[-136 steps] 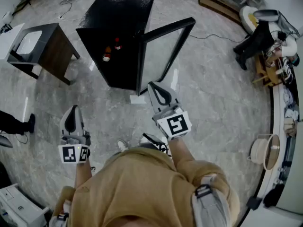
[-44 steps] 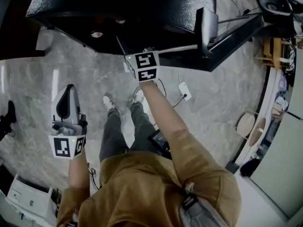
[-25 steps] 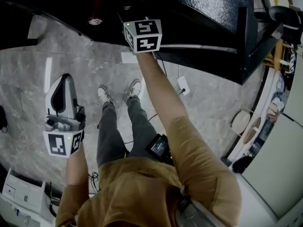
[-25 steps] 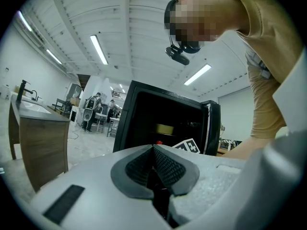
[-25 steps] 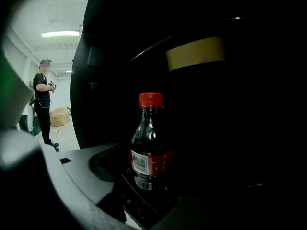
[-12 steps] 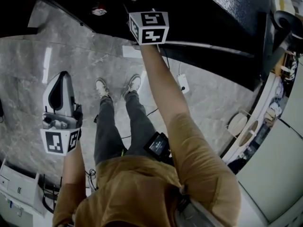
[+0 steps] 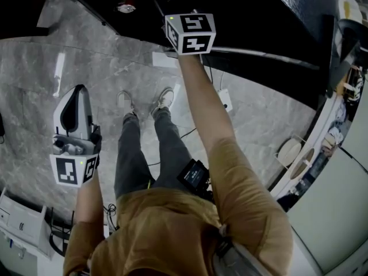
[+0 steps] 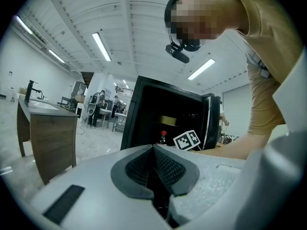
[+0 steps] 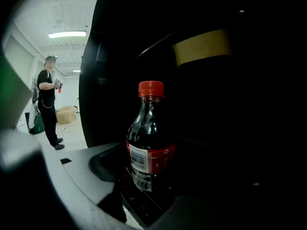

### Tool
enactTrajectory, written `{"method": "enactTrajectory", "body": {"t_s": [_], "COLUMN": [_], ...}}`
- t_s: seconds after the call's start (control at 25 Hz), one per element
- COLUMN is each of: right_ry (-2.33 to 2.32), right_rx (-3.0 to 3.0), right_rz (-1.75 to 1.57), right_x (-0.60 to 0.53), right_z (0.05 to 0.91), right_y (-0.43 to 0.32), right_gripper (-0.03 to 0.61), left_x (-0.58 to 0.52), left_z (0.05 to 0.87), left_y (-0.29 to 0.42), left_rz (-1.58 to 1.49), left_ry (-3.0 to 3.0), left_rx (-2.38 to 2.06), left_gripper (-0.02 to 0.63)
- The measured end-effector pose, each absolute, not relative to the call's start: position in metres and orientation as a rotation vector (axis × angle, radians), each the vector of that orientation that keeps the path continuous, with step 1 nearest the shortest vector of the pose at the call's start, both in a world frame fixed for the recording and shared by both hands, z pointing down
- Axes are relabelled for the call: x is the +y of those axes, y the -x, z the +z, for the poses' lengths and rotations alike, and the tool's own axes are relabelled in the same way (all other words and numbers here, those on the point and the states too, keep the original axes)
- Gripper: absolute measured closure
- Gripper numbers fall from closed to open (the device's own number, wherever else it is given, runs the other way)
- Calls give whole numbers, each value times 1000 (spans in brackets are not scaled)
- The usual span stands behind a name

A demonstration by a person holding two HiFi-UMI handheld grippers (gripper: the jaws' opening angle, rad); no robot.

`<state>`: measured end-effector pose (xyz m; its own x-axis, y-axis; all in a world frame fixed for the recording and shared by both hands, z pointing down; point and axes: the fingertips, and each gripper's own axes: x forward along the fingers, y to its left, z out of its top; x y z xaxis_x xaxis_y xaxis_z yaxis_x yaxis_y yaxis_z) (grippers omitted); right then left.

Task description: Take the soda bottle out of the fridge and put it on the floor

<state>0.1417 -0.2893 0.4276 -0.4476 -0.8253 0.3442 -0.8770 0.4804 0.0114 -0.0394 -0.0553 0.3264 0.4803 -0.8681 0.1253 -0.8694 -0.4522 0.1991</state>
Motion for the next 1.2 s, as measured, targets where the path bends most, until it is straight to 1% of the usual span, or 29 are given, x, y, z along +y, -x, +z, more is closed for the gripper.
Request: {"method": "enactTrajectory", "body": {"t_s": [0.48, 0.88, 1.08, 1.2], "right_ry": [-1395, -1246, -1154, -1089], "right_rx": [-2534, -2633, -2656, -2697], "right_rz": [224, 128, 120, 59], "right_x": [-262, -221, -198, -181], "right_z": [406, 373, 374, 370], "right_y": [-126, -97, -89, -78], "right_gripper": [287, 287, 287, 287], "left_x": [-42, -33, -33, -30], "left_z": [335, 342, 343, 349], "left_y": [52, 60, 64, 63], "left_rz": [28, 31, 36, 49], "left_ry": [-2472, -2440, -2432, -2424], "left_rx": [-1527, -1559, -1573, -1571], "left_gripper": [614, 614, 614, 614]}}
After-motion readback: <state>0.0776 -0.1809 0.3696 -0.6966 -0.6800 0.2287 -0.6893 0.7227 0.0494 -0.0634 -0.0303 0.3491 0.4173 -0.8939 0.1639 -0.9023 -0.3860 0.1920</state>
